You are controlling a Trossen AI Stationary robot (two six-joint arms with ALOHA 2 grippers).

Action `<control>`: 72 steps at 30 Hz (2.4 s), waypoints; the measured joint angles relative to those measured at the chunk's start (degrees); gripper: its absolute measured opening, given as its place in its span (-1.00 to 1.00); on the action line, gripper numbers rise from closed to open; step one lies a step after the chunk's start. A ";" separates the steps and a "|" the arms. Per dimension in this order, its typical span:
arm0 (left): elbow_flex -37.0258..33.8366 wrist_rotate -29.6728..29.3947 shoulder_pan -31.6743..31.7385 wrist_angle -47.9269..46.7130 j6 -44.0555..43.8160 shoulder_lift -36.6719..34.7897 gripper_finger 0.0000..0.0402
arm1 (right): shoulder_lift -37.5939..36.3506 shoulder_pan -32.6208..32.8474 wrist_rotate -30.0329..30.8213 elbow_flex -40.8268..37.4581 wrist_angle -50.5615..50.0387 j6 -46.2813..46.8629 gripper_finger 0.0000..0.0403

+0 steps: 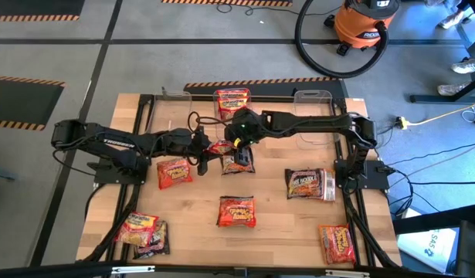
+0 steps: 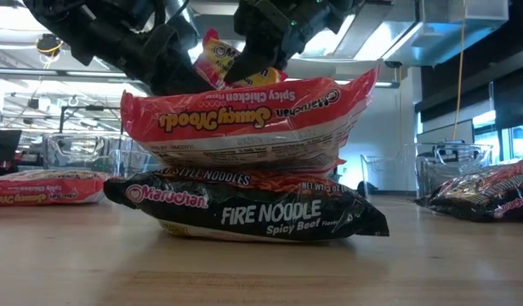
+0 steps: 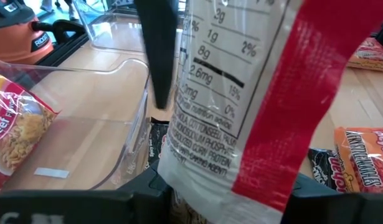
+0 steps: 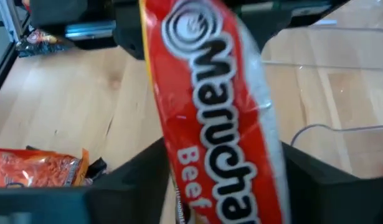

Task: Sort Maruchan noodles
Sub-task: Put the top red noodle pack into the middle transparent bin

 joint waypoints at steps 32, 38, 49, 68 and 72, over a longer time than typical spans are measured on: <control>0.07 -4.28 0.52 -12.90 -6.12 -12.00 -0.02 | -7.25 -8.55 13.19 -0.07 -2.36 -10.62 -0.54; 0.04 -4.11 -1.23 -13.22 -6.16 -11.04 -0.03 | -7.24 -13.39 13.19 0.17 2.00 -11.27 -0.62; 0.04 -4.11 -2.56 -13.31 -6.27 -11.02 -0.03 | -1.13 -18.86 3.87 15.78 -7.72 -8.73 -0.62; 0.04 -4.11 -2.54 -13.57 -6.25 -10.97 -0.03 | 16.05 -21.03 -4.70 24.13 -22.86 -18.59 -0.60; 0.04 -4.11 -2.54 -13.57 -6.25 -10.97 -0.03 | 17.72 -21.03 -1.92 24.13 -23.15 -19.74 -0.60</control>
